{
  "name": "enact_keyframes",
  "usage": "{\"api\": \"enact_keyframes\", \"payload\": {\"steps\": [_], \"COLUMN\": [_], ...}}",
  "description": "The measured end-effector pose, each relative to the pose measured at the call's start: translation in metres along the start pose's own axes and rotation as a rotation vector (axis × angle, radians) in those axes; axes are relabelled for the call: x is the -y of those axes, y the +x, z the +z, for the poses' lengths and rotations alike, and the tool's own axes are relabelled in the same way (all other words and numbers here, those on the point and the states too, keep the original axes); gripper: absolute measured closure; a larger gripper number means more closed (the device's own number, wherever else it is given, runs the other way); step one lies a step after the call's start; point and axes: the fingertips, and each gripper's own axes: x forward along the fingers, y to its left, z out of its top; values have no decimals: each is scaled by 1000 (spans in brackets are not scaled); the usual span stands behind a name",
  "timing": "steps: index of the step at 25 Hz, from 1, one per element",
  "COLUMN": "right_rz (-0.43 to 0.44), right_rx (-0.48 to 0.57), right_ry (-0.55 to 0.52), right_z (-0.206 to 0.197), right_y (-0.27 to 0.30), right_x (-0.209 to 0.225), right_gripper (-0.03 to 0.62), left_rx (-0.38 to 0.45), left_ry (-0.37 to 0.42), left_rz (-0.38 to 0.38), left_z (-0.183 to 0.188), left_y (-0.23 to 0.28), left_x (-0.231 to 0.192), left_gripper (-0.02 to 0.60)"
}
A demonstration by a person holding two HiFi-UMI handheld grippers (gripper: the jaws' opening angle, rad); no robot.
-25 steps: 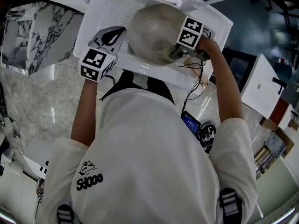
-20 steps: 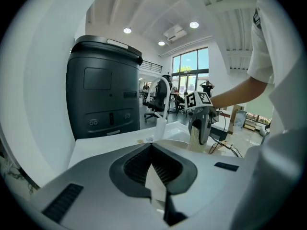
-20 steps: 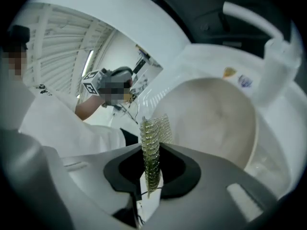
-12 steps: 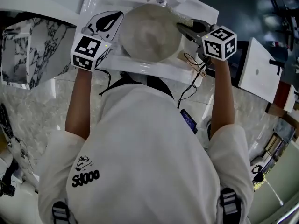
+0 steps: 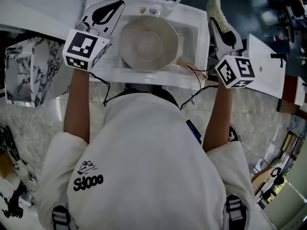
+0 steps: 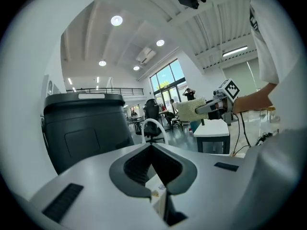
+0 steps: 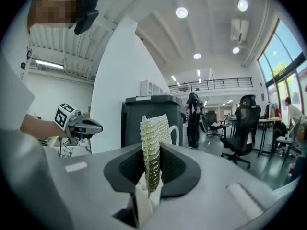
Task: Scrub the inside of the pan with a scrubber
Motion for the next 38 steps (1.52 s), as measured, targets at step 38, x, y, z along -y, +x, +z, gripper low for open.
{"api": "enact_keyframes", "payload": {"steps": [38], "right_rz": [-8], "right_rx": [151], "right_ry": [-149], "right_z": [81], "right_y": [-36], "right_x": [-26], "right_gripper": [526], "left_rx": [135], "left_ry": [60], "left_rz": [33], "left_z": [76], "left_y": [-13], "left_x": [3], "left_gripper": [577]}}
